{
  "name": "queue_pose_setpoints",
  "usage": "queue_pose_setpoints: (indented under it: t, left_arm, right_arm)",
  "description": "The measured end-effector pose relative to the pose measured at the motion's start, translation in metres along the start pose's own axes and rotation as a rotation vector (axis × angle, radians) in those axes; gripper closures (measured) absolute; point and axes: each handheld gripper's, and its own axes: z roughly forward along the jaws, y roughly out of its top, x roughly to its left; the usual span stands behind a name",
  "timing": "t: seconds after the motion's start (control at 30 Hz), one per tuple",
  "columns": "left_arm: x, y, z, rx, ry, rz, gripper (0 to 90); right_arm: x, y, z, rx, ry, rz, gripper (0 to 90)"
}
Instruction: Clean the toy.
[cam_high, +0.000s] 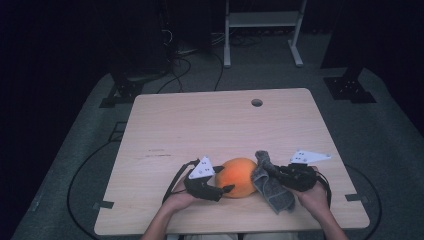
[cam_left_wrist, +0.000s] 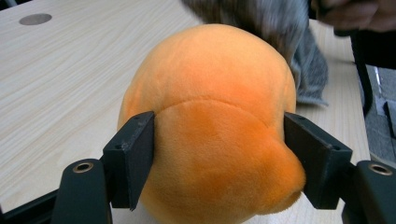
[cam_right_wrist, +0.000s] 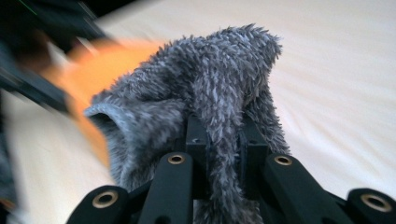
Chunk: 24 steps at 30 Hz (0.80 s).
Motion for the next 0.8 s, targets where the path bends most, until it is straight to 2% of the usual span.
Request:
queue_pose_setpoints:
  t: [0.07, 0.1, 0.13, 0.2, 0.23, 0.27, 0.3, 0.4, 0.43, 0.47, 0.5, 0.53, 0.57, 0.63, 0.73, 0.8]
  left_arm:
    - [-0.001, 0.0, 0.001, 0.007, -0.002, 0.012, 28.9]
    - [-0.001, 0.0, 0.001, 0.009, -0.004, 0.015, 28.9]
    - [-0.001, 0.0, 0.0, 0.01, -0.007, 0.017, 27.6]
    - [-0.001, 0.001, 0.0, 0.008, -0.01, 0.012, 26.6]
    - [-0.001, 0.001, 0.0, 0.006, -0.009, 0.011, 26.5]
    - [-0.001, 0.001, 0.001, 0.011, -0.009, 0.017, 27.0]
    - [-0.002, 0.001, 0.002, 0.011, -0.009, 0.023, 27.0]
    - [0.0, -0.002, -0.001, 0.025, -0.013, 0.041, 27.1]
    - [0.0, -0.002, -0.001, 0.025, -0.013, 0.041, 27.1]
    - [0.002, -0.003, -0.002, 0.024, -0.017, 0.034, 27.1]
    - [0.002, -0.003, -0.003, 0.027, -0.017, 0.031, 27.1]
    - [0.003, -0.003, -0.004, 0.033, -0.017, 0.035, 26.9]
    - [0.003, -0.003, -0.004, 0.033, -0.017, 0.035, 26.7]
    - [0.004, -0.004, -0.003, 0.031, -0.022, 0.028, 26.6]
    - [0.006, -0.005, -0.005, 0.03, -0.033, 0.017, 26.3]
    - [0.005, -0.005, -0.004, 0.033, -0.037, 0.016, 25.5]
  right_arm:
    - [0.01, 0.009, 0.002, -0.052, 0.071, -0.012, 77.4]
    - [0.01, 0.009, 0.002, -0.052, 0.071, -0.012, 77.4]
    - [0.019, 0.009, 0.01, -0.012, 0.068, -0.056, 77.3]
    - [0.022, 0.006, 0.014, 0.01, 0.054, -0.073, 77.3]
    - [0.023, 0.005, 0.015, 0.009, 0.045, -0.071, 77.3]
    - [0.029, 0.009, 0.012, 0.007, 0.01, -0.102, 77.4]
    - [0.029, 0.009, 0.012, 0.007, 0.01, -0.102, 77.4]
    - [0.043, 0.013, 0.011, 0.001, 0.012, -0.164, 77.4]
    - [0.043, 0.013, 0.011, 0.001, 0.012, -0.164, 77.4]
    - [0.035, 0.011, 0.012, 0.001, 0.031, -0.13, 77.2]
    - [0.035, 0.011, 0.012, 0.001, 0.031, -0.13, 77.2]
    - [0.021, 0.005, 0.013, 0.013, 0.017, -0.083, 77.1]
    - [0.021, 0.005, 0.013, 0.013, 0.017, -0.083, 77.1]
    - [0.007, -0.003, 0.012, 0.036, 0.008, -0.022, 77.2]
    - [-0.004, -0.01, 0.014, 0.115, -0.038, -0.016, 77.1]
    - [-0.003, -0.008, 0.012, 0.1, -0.04, -0.027, 77.1]
